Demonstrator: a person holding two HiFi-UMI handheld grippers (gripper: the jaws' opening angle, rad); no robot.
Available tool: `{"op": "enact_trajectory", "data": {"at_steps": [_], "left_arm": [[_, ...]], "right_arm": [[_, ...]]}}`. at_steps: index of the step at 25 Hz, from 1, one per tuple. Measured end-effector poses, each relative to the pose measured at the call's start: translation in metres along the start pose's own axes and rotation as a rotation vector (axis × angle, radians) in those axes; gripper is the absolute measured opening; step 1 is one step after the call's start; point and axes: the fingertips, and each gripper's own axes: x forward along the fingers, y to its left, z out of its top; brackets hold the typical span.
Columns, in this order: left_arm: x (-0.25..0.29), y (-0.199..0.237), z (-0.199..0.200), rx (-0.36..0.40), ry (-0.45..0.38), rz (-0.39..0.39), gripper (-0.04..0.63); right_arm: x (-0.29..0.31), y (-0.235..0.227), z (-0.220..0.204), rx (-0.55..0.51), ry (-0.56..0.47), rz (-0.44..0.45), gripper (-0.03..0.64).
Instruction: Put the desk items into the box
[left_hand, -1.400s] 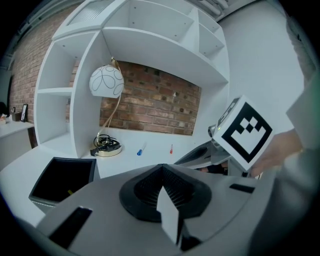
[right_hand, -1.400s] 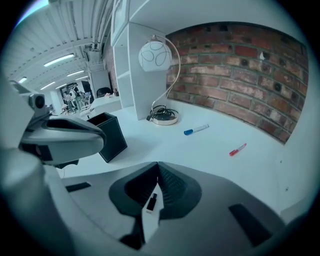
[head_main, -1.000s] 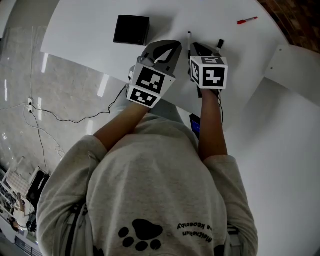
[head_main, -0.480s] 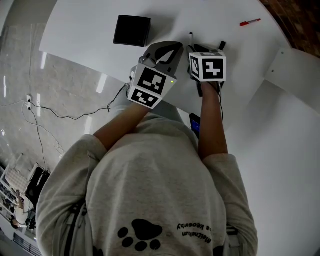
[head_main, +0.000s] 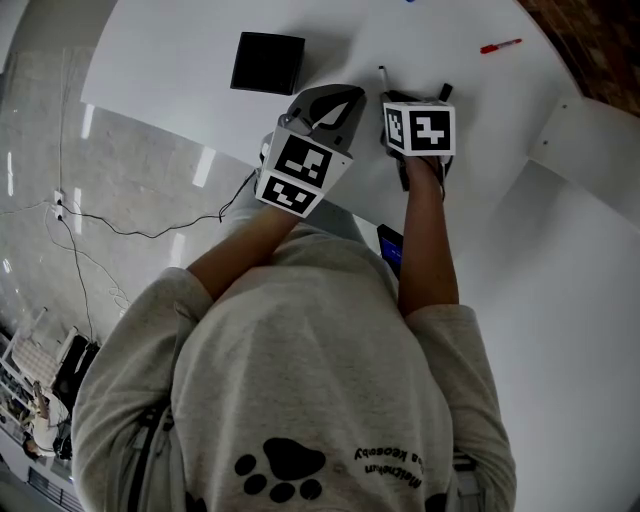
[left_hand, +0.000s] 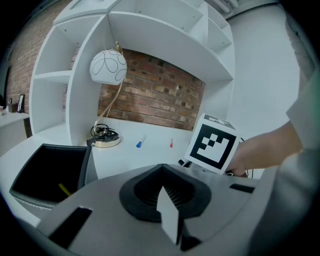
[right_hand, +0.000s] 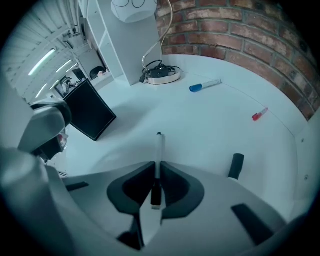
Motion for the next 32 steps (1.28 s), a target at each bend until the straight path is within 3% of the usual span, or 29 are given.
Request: {"op": "enact_trajectory", "data": {"at_steps": [6, 15, 32], "left_arm": [[-0.005, 0.000, 0.005, 0.006, -0.001, -0.020, 0.004], [-0.020, 0.001, 0.019, 0.030, -0.007, -0.040, 0.005], [-0.055, -0.003, 0.029, 0.086, -0.061, -0.053, 0.005]], "right_arm": [[-0.006, 0.004, 0.003, 0.032, -0.036, 0.002, 0.046], [-0.045, 0.024, 0.030, 0.091, -0.236, 0.016, 0.046], [-0.115, 0.046, 0.056, 0.083, -0.630, -0.156, 0.046]]}}
